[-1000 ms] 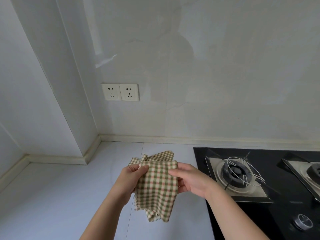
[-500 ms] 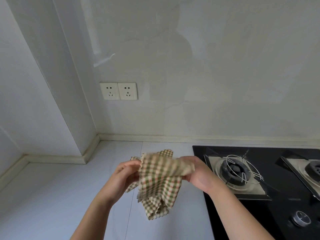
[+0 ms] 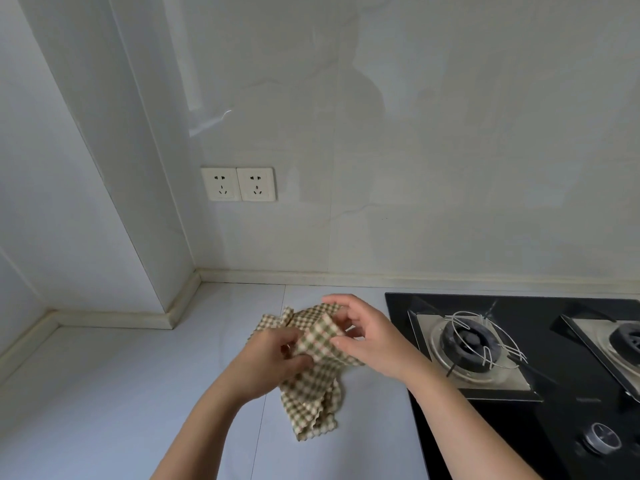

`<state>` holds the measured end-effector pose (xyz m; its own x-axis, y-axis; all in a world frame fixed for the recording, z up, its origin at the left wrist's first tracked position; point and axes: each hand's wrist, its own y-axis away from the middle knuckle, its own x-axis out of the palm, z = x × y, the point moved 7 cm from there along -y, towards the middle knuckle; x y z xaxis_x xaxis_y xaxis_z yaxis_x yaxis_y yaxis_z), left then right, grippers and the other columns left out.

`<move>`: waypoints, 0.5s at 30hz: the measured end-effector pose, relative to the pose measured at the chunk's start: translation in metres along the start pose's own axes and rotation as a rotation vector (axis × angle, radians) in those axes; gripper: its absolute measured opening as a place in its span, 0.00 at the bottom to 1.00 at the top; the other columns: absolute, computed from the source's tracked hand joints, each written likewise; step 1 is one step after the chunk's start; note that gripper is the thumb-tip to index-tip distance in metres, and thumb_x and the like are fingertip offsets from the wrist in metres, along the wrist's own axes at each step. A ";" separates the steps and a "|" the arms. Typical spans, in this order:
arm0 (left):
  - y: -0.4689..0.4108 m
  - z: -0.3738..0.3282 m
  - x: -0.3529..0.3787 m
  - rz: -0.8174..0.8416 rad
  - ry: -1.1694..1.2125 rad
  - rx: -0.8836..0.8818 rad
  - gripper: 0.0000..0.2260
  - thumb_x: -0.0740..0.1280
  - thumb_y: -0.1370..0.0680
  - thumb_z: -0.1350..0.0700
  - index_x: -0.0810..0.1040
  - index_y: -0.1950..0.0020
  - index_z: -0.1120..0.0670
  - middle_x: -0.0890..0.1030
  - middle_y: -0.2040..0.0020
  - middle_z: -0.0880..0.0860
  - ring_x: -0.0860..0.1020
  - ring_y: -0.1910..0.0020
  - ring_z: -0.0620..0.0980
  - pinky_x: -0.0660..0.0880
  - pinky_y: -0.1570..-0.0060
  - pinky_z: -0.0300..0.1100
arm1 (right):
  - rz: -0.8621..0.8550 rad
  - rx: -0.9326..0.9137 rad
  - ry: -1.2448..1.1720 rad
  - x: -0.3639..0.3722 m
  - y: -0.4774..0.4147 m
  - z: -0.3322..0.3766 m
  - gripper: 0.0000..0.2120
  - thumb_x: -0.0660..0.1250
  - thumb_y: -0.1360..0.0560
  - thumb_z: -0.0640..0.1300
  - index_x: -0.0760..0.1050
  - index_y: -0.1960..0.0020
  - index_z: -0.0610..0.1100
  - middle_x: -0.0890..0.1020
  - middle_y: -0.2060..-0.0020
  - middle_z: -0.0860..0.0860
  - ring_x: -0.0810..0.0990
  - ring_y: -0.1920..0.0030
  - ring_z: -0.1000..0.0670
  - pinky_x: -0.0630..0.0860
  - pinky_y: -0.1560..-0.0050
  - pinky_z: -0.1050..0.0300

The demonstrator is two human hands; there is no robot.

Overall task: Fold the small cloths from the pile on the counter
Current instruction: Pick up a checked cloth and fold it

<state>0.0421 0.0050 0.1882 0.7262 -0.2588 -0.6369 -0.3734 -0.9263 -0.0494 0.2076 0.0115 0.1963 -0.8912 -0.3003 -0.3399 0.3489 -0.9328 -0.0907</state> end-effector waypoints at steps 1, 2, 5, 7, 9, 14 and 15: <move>-0.001 0.000 0.000 -0.026 0.020 0.003 0.06 0.72 0.27 0.57 0.76 0.61 0.51 0.76 0.67 0.48 0.73 0.67 0.42 0.73 0.64 0.45 | -0.012 0.005 -0.006 -0.002 0.000 -0.001 0.27 0.70 0.27 0.38 0.72 0.39 0.66 0.81 0.50 0.54 0.80 0.51 0.52 0.76 0.48 0.59; 0.000 0.001 -0.001 -0.046 0.085 -0.009 0.07 0.72 0.27 0.59 0.76 0.62 0.50 0.76 0.67 0.48 0.73 0.67 0.42 0.73 0.65 0.44 | -0.017 0.019 0.006 -0.005 0.001 -0.004 0.26 0.71 0.28 0.40 0.71 0.40 0.65 0.81 0.50 0.55 0.80 0.51 0.51 0.76 0.47 0.59; 0.002 0.009 -0.005 -0.084 0.256 -0.043 0.11 0.72 0.27 0.63 0.75 0.61 0.49 0.75 0.66 0.50 0.72 0.67 0.46 0.71 0.65 0.43 | -0.020 0.053 0.101 -0.012 0.008 -0.014 0.19 0.72 0.29 0.42 0.72 0.46 0.62 0.82 0.52 0.57 0.81 0.51 0.55 0.77 0.45 0.55; 0.004 0.013 -0.006 -0.094 0.283 -0.060 0.12 0.72 0.27 0.65 0.73 0.61 0.49 0.75 0.66 0.51 0.71 0.67 0.47 0.70 0.67 0.44 | -0.053 0.026 0.136 -0.015 0.011 -0.014 0.15 0.72 0.28 0.39 0.73 0.50 0.57 0.83 0.55 0.56 0.81 0.54 0.57 0.77 0.45 0.57; 0.005 0.009 -0.003 -0.074 0.309 -0.034 0.12 0.72 0.27 0.64 0.73 0.56 0.49 0.77 0.63 0.51 0.74 0.65 0.47 0.73 0.66 0.41 | -0.077 -0.017 0.153 -0.014 0.012 -0.010 0.12 0.71 0.27 0.36 0.73 0.54 0.53 0.81 0.59 0.57 0.79 0.58 0.57 0.76 0.50 0.55; 0.002 -0.010 -0.003 -0.123 0.149 0.049 0.12 0.72 0.26 0.61 0.76 0.49 0.45 0.80 0.57 0.43 0.78 0.59 0.40 0.74 0.59 0.34 | -0.078 -0.097 0.197 -0.010 0.009 0.006 0.14 0.68 0.27 0.34 0.75 0.58 0.54 0.80 0.59 0.59 0.76 0.60 0.59 0.74 0.57 0.60; 0.001 -0.013 -0.004 -0.144 0.145 0.061 0.11 0.71 0.26 0.62 0.77 0.52 0.46 0.80 0.60 0.42 0.77 0.62 0.40 0.72 0.62 0.32 | -0.075 -0.105 0.202 -0.010 0.009 0.007 0.13 0.68 0.26 0.34 0.76 0.58 0.53 0.80 0.58 0.59 0.78 0.59 0.57 0.74 0.57 0.60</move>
<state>0.0458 0.0013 0.2007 0.8482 -0.1658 -0.5030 -0.2912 -0.9393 -0.1814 0.2173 0.0048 0.2059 -0.8435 -0.1751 -0.5077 0.3215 -0.9219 -0.2163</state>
